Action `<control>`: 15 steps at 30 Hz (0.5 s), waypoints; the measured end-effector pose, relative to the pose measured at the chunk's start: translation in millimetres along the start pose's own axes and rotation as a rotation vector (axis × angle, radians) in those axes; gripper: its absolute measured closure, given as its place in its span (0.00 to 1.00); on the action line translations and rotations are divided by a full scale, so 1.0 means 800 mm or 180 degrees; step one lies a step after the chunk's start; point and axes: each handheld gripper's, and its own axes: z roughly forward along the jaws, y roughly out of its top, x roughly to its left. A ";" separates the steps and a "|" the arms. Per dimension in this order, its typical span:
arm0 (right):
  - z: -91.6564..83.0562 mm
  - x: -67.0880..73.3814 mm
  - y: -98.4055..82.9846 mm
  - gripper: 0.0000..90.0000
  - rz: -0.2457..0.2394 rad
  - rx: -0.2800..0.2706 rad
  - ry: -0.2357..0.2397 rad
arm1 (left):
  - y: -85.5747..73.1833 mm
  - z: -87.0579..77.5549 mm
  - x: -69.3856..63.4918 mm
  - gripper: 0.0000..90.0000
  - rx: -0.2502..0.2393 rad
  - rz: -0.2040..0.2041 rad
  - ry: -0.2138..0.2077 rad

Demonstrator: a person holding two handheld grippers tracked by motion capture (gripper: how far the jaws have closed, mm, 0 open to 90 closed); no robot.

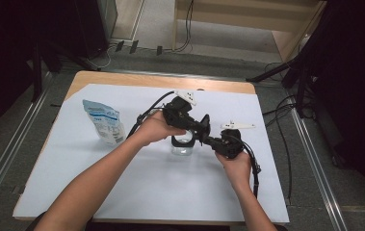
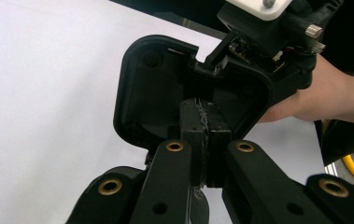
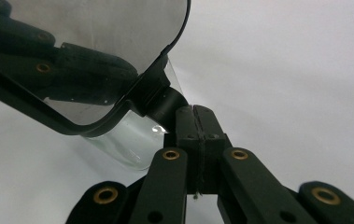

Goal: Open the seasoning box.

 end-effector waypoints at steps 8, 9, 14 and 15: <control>-0.001 0.000 -0.001 1.00 -0.0027 -0.0004 -0.0009 | -0.001 0.002 0.002 1.00 0.0035 -0.0007 0.0043; -0.001 0.000 -0.001 1.00 -0.0026 -0.0008 -0.0009 | -0.001 0.000 0.002 1.00 0.0046 0.0003 0.0051; -0.001 0.000 0.000 1.00 -0.0051 -0.0007 0.0004 | -0.002 -0.005 0.001 0.98 0.0046 0.0012 0.0043; -0.002 0.000 0.000 1.00 -0.0065 -0.0001 -0.0009 | -0.002 -0.007 0.001 0.97 0.0037 0.0016 0.0012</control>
